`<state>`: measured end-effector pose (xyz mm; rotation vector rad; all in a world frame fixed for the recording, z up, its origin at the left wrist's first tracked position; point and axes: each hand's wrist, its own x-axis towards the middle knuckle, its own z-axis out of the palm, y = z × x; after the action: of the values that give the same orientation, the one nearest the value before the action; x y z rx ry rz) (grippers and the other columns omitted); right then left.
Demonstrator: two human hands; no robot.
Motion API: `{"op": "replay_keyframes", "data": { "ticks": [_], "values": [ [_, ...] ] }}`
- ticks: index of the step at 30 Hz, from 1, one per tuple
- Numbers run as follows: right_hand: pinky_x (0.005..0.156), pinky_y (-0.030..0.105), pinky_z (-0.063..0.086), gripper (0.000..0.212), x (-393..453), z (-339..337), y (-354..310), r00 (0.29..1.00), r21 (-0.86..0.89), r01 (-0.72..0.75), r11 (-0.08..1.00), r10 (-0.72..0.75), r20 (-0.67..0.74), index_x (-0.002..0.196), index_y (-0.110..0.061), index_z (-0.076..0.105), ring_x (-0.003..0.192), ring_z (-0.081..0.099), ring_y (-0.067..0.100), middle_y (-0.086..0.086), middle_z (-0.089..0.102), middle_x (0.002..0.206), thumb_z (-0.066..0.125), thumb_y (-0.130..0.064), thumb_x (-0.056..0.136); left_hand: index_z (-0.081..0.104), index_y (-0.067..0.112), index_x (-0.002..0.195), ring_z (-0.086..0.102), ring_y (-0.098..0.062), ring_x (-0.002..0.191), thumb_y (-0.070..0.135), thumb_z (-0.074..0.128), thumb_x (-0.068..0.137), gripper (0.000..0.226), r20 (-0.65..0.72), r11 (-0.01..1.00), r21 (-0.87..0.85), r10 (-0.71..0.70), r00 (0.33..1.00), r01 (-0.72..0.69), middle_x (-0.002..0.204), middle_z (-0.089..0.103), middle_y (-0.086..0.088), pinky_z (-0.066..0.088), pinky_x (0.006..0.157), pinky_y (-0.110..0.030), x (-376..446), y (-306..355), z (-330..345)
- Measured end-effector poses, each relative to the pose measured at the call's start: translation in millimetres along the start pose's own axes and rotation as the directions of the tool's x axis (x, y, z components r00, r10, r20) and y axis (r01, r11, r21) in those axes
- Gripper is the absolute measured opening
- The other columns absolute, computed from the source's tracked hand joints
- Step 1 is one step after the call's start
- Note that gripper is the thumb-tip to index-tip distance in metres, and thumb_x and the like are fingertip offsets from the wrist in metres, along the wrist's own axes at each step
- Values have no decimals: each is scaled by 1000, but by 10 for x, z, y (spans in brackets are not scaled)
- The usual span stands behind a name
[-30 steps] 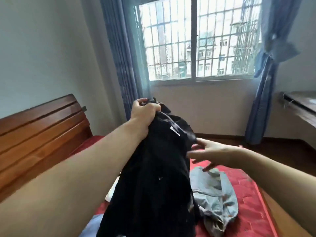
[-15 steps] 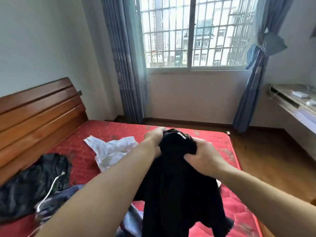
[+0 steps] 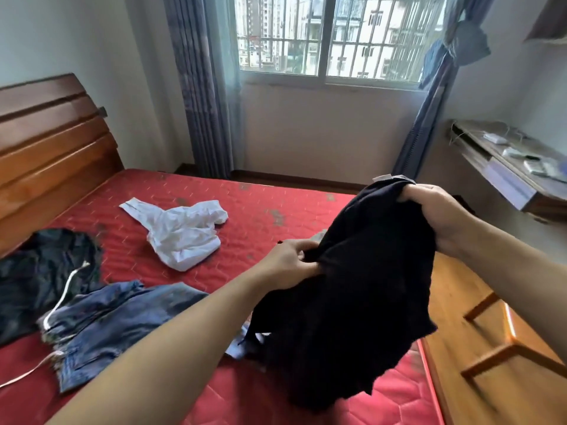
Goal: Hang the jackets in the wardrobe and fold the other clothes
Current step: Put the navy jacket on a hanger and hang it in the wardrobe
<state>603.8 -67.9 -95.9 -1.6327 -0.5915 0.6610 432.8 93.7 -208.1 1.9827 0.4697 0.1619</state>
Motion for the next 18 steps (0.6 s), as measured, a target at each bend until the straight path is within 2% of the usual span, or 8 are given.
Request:
{"op": "replay_keyframes", "data": {
  "ticks": [2,4,6,8,11,14,16,18],
  "values": [
    [88,42,51,20,-44,-127,-43,999,36,-45,998,44,10,97,-8,69,92,66,30,13,73,92,57,-18,85,72,41,110,59,-6,96,61,65,76,40,-91,977,211,62,994,-42,95,62,14,48,88,-29,71,33,55],
    [92,43,49,27,-109,-255,-103,995,82,-103,991,102,24,104,-9,68,96,65,29,12,72,97,55,-25,86,76,37,98,51,-15,103,56,59,86,28,-250,906,416,199,948,-81,100,54,10,42,92,-36,102,133,77],
    [85,39,49,25,-192,-377,-153,991,142,-134,981,132,29,99,-12,69,89,65,25,8,73,89,52,-28,88,73,26,89,56,-18,102,43,56,93,25,-309,918,383,233,922,-104,99,59,8,45,90,-39,108,244,69],
    [78,37,49,25,-292,-501,-157,991,196,-134,971,134,14,94,-14,69,83,65,21,5,73,82,51,-29,89,63,19,107,59,-18,105,26,59,96,13,-128,992,107,73,989,-59,110,63,-3,51,92,-40,93,289,100],
    [80,38,48,25,-436,-639,-154,994,211,-102,972,108,-20,96,-15,70,86,64,22,4,73,81,52,-30,88,37,26,143,49,-8,121,12,75,84,72,252,997,-49,-43,967,58,138,48,-2,48,89,-11,66,299,382],
    [81,37,48,22,-540,-758,-188,993,187,-33,982,53,-106,95,-16,70,86,62,22,2,72,79,54,-29,88,56,20,118,56,16,87,15,74,85,38,281,998,53,-29,959,15,105,63,15,47,75,-7,113,313,839],
    [84,38,48,21,-573,-886,-214,990,193,-5,981,32,-136,89,-17,71,86,62,24,2,72,75,56,-31,85,62,16,96,55,10,65,20,67,92,8,212,999,49,-26,977,16,79,62,16,52,68,-19,123,319,1030],
    [87,40,48,25,-589,-1044,-193,994,206,-14,979,36,-103,87,-17,73,88,62,26,4,73,78,56,-34,82,64,13,92,56,6,58,13,59,97,8,182,993,-95,-54,982,72,67,62,16,48,58,-14,106,390,1001]
  ]
}}
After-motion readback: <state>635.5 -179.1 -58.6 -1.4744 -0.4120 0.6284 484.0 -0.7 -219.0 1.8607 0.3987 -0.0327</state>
